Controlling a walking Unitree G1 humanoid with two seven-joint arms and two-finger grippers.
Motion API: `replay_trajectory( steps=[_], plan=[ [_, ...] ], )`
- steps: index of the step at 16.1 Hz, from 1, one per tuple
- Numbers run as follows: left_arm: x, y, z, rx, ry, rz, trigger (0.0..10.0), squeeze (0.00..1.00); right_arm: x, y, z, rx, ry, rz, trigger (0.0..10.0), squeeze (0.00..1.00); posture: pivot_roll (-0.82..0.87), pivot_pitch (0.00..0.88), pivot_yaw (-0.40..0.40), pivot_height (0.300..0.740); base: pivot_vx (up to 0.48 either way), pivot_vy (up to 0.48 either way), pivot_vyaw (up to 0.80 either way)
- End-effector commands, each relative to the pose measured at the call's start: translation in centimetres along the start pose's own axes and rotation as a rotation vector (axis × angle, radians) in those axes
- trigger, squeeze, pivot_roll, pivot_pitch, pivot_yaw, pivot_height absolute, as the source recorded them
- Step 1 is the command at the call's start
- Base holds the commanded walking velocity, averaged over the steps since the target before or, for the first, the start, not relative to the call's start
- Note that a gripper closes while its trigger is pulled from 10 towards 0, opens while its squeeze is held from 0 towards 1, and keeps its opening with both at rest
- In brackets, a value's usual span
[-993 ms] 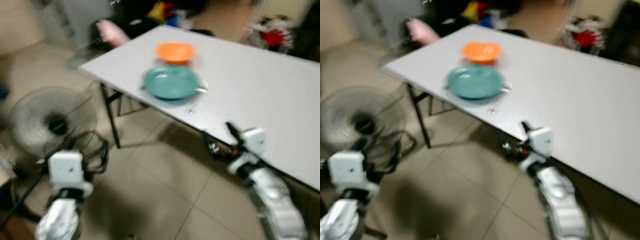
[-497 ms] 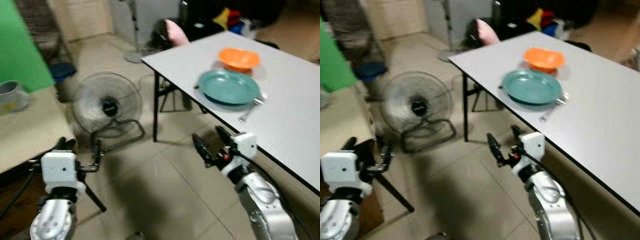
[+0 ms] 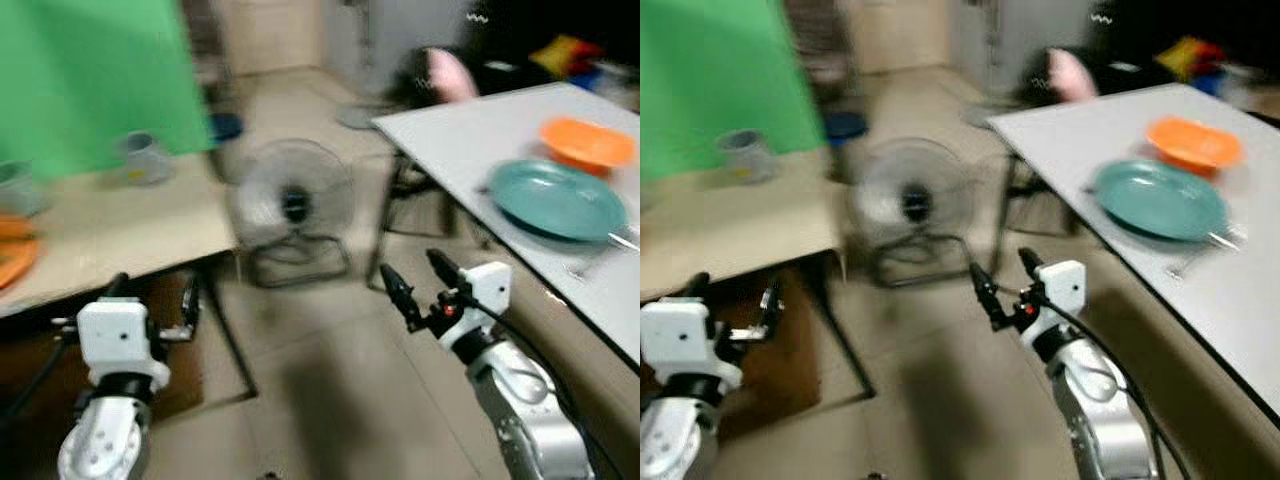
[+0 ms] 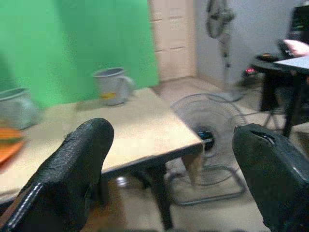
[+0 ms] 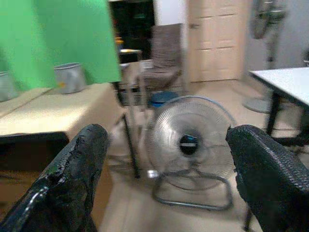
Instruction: Setting the table
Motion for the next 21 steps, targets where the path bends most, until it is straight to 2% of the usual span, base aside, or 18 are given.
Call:
replay_trajectory(
  steps=[1,6,8,10,15,17,21],
  plan=[
    [0.2,-0.1,0.0,-0.003,0.014,-0.007,10.0,0.00,0.2,0.2,0.2,0.013,0.012,-0.002,10.0,0.00,-0.06,0.000,0.053,0.740,0.000,0.000,0.80],
    [0.9,-0.2,0.1,-0.016,0.021,-0.031,10.0,0.00,0.6,0.9,0.7,0.024,0.039,-0.015,10.0,0.00,-0.04,0.000,0.041,0.740,0.056,0.000,0.78],
    [1.4,-0.1,0.3,-0.022,0.025,-0.045,10.0,0.00,1.0,1.3,0.4,-0.002,0.091,-0.034,10.0,0.00,-0.04,0.000,0.039,0.740,0.349,0.000,0.00],
    [1.5,0.1,0.4,-0.025,0.025,-0.049,10.0,0.00,1.1,1.7,0.8,0.017,0.095,-0.031,10.0,0.00,-0.04,0.000,0.039,0.740,0.371,0.000,0.00],
    [1.6,0.3,0.0,-0.056,0.019,-0.048,10.0,0.00,1.4,2.0,0.5,-0.007,0.079,-0.043,10.0,0.00,-0.05,0.000,0.046,0.740,0.373,0.000,0.00],
    [1.6,0.5,0.0,-0.063,0.021,-0.051,10.0,0.00,1.6,2.2,-0.1,-0.049,0.039,-0.059,10.0,0.00,-0.05,0.000,0.051,0.740,0.375,0.000,0.00],
    [1.7,0.6,0.6,-0.042,0.010,-0.055,10.0,0.00,1.6,2.7,-0.8,-0.071,0.014,-0.058,10.0,0.00,-0.05,0.000,0.056,0.740,0.373,0.000,0.00]
  ],
)
Point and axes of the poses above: a point about 5 cm out from each wrist's last joint towards the gripper, its own y axis pointing out of the wrist towards the gripper, its own x axis along the axis of the wrist's last joint, z = x × y, the point moved 5 cm from there along y, pointing out of the wrist towards the gripper, and after that the axes turned 2 degrees about y, right-handed, at the moved point
